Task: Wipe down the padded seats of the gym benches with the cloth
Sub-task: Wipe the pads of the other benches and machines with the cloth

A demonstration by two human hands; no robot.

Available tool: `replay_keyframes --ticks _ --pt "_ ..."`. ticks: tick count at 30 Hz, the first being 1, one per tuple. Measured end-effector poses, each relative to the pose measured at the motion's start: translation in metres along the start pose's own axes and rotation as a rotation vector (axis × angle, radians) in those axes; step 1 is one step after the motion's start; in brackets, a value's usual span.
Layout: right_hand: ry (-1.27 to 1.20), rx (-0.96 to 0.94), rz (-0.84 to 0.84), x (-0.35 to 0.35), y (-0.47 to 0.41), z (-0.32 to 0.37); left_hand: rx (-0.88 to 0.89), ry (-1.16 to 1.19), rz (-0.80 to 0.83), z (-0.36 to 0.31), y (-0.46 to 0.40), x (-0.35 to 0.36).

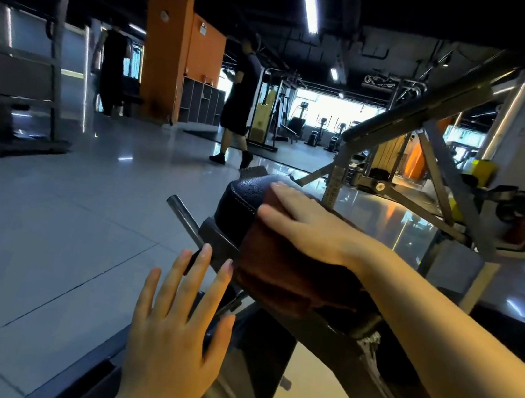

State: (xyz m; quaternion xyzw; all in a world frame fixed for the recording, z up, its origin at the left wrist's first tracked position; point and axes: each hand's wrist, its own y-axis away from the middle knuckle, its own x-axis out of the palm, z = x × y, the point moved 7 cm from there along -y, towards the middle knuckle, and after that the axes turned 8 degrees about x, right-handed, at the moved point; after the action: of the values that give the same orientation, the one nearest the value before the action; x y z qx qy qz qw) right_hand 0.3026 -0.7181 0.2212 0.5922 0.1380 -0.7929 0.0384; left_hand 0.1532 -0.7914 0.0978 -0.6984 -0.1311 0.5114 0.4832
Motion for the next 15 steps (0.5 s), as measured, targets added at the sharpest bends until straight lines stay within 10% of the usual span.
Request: replay_keyframes --ticks 15 --pt "-0.035 0.002 0.039 -0.012 -0.037 -0.034 -0.024 0.045 0.199 0.002 0.001 0.007"
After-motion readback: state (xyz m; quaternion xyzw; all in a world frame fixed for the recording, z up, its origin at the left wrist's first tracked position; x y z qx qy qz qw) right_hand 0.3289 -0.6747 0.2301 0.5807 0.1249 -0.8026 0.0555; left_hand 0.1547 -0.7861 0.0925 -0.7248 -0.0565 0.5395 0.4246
